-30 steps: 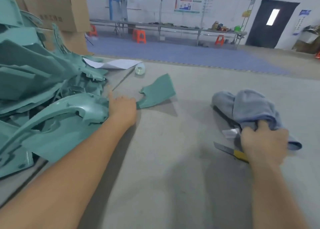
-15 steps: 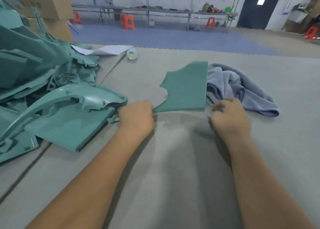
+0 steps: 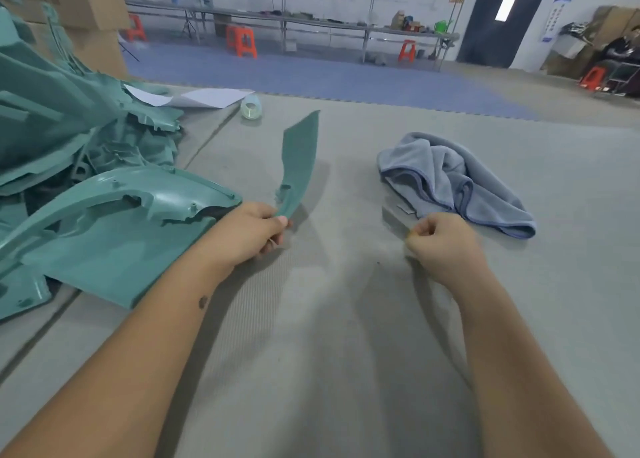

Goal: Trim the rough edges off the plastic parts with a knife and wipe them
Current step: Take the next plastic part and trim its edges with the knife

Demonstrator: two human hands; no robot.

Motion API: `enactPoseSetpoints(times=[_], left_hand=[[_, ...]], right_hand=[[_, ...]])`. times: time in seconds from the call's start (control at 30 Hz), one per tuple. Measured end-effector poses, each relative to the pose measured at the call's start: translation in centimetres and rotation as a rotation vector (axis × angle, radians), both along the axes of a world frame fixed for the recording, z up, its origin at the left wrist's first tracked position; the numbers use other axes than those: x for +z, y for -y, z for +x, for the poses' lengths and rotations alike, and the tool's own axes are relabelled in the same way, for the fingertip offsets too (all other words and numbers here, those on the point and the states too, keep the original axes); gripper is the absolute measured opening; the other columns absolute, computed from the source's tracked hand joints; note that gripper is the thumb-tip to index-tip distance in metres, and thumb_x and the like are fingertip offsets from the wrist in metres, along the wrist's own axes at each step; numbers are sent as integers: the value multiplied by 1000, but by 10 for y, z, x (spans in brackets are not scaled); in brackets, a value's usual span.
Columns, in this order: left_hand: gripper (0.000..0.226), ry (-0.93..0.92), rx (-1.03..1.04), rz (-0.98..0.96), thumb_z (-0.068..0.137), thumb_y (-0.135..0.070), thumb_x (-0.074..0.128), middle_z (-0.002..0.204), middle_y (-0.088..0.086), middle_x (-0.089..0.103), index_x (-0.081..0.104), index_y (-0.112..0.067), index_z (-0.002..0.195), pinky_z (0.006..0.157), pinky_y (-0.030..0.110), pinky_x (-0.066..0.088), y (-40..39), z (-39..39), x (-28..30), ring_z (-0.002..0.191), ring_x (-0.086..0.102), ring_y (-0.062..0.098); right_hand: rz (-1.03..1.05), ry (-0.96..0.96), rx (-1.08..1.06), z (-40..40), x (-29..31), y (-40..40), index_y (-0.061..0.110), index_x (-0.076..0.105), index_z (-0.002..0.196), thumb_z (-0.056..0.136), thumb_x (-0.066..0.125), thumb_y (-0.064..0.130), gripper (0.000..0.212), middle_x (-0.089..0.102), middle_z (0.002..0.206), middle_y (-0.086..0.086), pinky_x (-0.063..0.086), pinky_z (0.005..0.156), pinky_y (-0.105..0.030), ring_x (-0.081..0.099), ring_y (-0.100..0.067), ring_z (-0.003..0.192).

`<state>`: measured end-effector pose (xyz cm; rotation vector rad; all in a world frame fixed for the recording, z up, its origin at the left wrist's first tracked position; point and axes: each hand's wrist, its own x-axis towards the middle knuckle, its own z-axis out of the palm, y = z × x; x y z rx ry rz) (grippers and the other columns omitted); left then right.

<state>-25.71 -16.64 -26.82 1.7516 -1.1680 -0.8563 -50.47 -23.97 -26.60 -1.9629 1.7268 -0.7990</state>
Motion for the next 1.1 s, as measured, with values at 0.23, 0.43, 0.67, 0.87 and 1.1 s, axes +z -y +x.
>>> enactPoseSetpoints(times=[0.23, 0.43, 0.67, 0.87, 1.1], left_hand=[[17, -477, -209, 10, 100, -20, 47, 64, 6, 67, 59, -8, 103, 39, 17, 43, -12, -14, 14, 41, 55, 12], [18, -434, -122, 30, 99, -10, 36, 51, 7, 48, 53, -4, 97, 34, 17, 20, -6, -17, 10, 35, 30, 10], [20, -418, -234, 3, 105, -15, 33, 60, 8, 64, 52, -11, 109, 45, 21, 49, -13, -20, 7, 50, 61, 17], [24, -300, -104, -97, 104, -18, 35, 45, 2, 44, 55, -6, 110, 35, 17, 21, -1, -22, 1, 33, 30, 11], [25, -445, -109, -137, 105, -22, 35, 51, 4, 52, 58, -13, 101, 37, 18, 35, -6, -12, -2, 38, 45, 14]], right_hand=[[328, 971, 245, 38, 11, -11, 21, 46, 85, 97, 46, 8, 17, 64, 60, -6, 37, 47, -21, 51, -15, 47], [585, 1181, 290, 43, 4, -4, 9, 62, 93, 104, 30, 32, 41, 43, 57, -2, 17, 48, -25, 26, -12, 45], [377, 1070, 302, 52, 0, -4, 9, 66, 91, 101, 45, 20, 26, 45, 63, 3, 25, 54, -22, 34, -9, 52], [198, 847, 371, 64, 0, -22, 20, 57, 88, 98, 56, 21, 10, 67, 59, -3, 39, 49, -28, 48, -14, 39], [333, 910, 311, 70, -4, -20, 18, 74, 82, 105, 36, 33, 47, 49, 58, 5, 28, 53, -20, 34, -9, 53]])
